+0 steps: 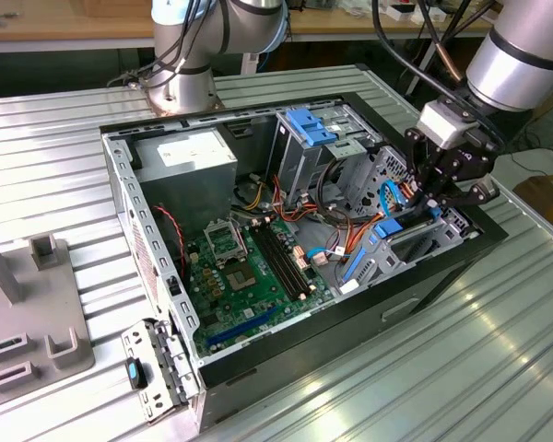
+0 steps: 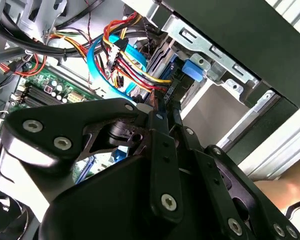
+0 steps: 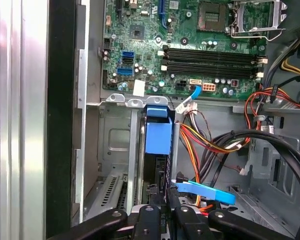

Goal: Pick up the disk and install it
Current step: 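Insert the first disk wire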

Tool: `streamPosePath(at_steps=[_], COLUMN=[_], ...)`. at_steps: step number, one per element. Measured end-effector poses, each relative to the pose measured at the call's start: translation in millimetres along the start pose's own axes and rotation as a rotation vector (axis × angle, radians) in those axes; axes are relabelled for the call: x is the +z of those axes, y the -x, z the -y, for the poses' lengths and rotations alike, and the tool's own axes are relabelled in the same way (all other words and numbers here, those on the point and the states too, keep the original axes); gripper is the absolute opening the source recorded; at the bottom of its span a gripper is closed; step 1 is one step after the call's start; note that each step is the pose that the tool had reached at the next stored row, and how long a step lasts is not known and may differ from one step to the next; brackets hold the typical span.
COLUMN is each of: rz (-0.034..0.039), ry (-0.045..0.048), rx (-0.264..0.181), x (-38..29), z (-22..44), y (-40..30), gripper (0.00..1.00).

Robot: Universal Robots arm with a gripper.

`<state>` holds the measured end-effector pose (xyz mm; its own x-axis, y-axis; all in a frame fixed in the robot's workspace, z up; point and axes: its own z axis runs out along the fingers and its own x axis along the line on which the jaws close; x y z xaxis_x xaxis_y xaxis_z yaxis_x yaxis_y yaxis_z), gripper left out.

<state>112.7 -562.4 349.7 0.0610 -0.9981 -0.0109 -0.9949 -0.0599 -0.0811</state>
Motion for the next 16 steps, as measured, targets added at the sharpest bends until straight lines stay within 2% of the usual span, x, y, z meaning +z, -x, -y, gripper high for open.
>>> streamPosePath(at_steps=[3,5,9,16], rz=[-0.0007,-0.0006,-0.0028,-0.0024], ry=[-0.0005,-0.0006,-0.0008,0.0069], rx=[0.006,0.006,0.033,0.033], x=[-0.2,-0.2,0.4,0.4], z=[-1.5,-4.7,-4.8,-4.9], y=[0.1,0.3,0.3,0.3], gripper=[0.18,0.18,0.18,0.18])
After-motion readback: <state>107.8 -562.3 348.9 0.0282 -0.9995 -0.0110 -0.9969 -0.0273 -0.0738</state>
